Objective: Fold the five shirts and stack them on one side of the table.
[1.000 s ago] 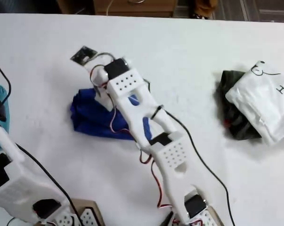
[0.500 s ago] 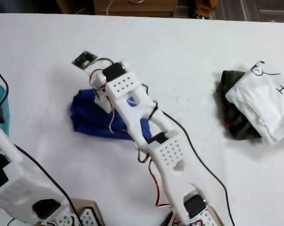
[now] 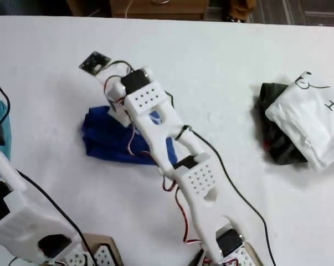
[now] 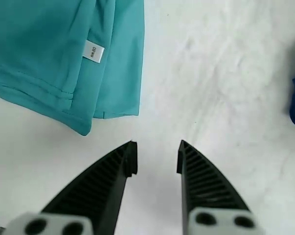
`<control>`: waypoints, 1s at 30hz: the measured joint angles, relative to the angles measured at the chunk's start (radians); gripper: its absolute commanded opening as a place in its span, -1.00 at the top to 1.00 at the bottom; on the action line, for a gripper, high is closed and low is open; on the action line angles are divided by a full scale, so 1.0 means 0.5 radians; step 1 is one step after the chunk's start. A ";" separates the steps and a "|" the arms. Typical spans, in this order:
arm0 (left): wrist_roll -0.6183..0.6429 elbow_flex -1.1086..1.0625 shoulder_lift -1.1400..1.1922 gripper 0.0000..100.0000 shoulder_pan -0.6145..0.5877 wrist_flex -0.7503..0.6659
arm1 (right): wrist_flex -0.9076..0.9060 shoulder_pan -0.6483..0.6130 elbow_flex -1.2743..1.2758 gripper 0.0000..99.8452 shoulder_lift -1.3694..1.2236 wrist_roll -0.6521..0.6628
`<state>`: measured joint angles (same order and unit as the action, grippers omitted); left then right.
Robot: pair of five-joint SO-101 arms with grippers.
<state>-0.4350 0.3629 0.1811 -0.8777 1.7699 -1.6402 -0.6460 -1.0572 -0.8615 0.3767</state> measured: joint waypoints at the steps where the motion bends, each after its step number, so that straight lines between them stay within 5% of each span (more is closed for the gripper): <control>1: 0.000 0.000 0.000 0.69 0.000 0.000 | -0.018 0.012 0.000 0.53 0.000 0.012; 5: 0.000 0.000 0.000 0.69 0.000 0.000 | -0.110 0.055 -0.003 0.42 0.000 0.123; 30: 0.000 0.000 0.000 0.69 -0.006 0.000 | -0.074 -0.193 -0.206 0.60 -0.255 0.147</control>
<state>-0.4350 0.3629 0.1811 -0.8807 1.7699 -1.6771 -0.7426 -1.1600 -0.9889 0.4503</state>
